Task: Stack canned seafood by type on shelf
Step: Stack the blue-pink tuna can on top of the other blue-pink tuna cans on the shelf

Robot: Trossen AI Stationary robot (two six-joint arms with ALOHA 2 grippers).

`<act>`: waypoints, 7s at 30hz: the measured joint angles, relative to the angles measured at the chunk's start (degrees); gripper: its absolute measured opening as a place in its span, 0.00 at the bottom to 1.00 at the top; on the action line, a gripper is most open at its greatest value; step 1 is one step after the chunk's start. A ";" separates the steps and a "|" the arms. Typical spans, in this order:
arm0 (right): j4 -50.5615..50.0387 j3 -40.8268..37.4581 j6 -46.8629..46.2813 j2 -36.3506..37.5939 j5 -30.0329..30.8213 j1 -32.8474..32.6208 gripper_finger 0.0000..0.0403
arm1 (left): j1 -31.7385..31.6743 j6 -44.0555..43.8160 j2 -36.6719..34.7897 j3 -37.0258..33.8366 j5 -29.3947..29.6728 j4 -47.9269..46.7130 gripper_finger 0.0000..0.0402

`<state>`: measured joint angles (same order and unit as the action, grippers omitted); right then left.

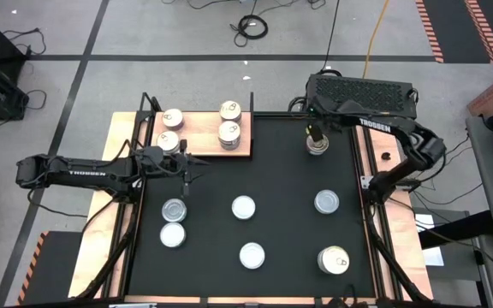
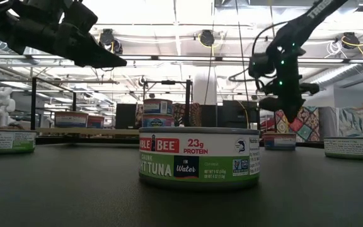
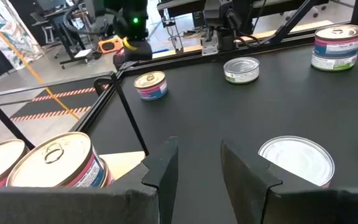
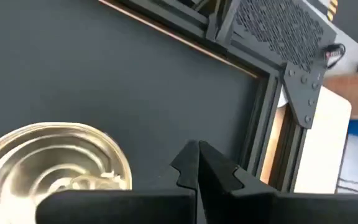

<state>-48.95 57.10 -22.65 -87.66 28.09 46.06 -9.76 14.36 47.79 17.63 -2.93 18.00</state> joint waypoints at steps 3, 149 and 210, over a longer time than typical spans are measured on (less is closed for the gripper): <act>0.88 0.01 -0.56 -2.88 -0.49 0.94 0.00 | 0.04 0.99 0.00 0.00 0.02 -0.02 0.31; 32.30 -25.43 -21.23 21.79 -4.43 -48.95 0.00 | 14.27 13.69 35.40 45.60 22.97 -47.89 0.00; 37.56 -25.40 -17.16 21.77 -7.44 -49.20 0.00 | -42.98 16.14 18.18 25.97 14.49 -43.60 0.00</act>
<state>-11.40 31.70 -39.81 -65.89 20.65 -3.14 -52.73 30.50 65.97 43.59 11.55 -25.61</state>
